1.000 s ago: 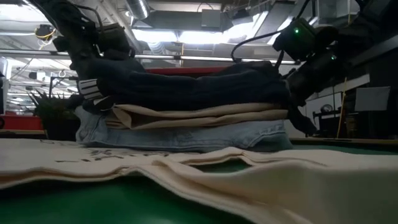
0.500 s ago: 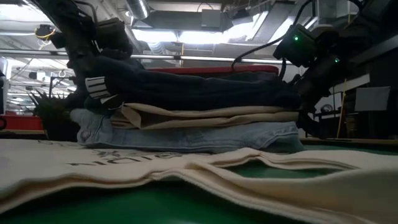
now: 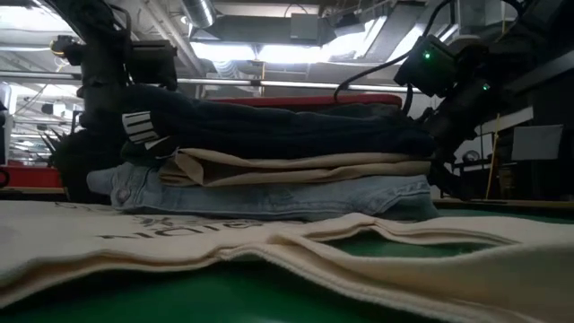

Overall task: Fold Laundry from Bin
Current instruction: Put the stacked clothes into the red organizer bin

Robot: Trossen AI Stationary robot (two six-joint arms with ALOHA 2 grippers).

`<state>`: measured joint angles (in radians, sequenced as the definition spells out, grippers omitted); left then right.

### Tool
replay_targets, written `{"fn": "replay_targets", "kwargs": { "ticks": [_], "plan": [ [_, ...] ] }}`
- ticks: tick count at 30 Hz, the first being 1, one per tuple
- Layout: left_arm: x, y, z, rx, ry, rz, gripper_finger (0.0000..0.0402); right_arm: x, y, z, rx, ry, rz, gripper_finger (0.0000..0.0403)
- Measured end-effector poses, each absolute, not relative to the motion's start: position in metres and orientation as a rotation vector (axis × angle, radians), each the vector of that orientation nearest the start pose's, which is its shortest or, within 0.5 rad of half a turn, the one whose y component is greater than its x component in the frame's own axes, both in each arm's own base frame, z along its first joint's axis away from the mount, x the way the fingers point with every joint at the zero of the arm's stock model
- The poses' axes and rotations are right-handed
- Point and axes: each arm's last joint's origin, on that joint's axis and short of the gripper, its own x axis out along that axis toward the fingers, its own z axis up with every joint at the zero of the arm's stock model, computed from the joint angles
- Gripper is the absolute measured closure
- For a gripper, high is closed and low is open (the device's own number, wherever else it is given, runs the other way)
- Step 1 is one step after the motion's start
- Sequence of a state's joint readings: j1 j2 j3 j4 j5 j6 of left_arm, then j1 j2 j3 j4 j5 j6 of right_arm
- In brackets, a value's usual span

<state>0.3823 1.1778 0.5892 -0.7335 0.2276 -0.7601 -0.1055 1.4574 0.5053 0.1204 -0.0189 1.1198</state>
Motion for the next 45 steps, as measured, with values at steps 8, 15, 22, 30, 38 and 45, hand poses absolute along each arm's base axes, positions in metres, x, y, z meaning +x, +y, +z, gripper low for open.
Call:
{"fn": "replay_targets", "kwargs": {
  "ticks": [8,15,22,30,38,45],
  "plan": [
    [0.161,0.053,0.167,-1.153,1.309,0.54,0.0253,0.245,-0.025,0.129,1.102,0.7,-0.54,0.0386],
    [0.147,0.048,0.166,-1.133,1.449,0.627,0.0272,0.244,-0.025,0.129,1.103,0.701,-0.541,0.0386],
    [0.153,0.046,0.164,-0.973,1.36,0.839,0.0282,0.244,-0.025,0.129,1.103,0.701,-0.541,0.0386],
    [0.162,0.039,0.162,-0.965,1.317,0.83,0.0282,0.244,-0.025,0.129,1.103,0.701,-0.541,0.0386],
    [0.171,0.025,0.15,-0.954,1.405,0.805,0.0283,0.245,-0.025,0.129,1.108,0.707,-0.53,0.0386],
    [0.184,0.026,0.14,-0.935,1.353,0.794,0.0283,0.244,-0.025,0.129,1.109,0.711,-0.529,0.0386]
  ]
}}
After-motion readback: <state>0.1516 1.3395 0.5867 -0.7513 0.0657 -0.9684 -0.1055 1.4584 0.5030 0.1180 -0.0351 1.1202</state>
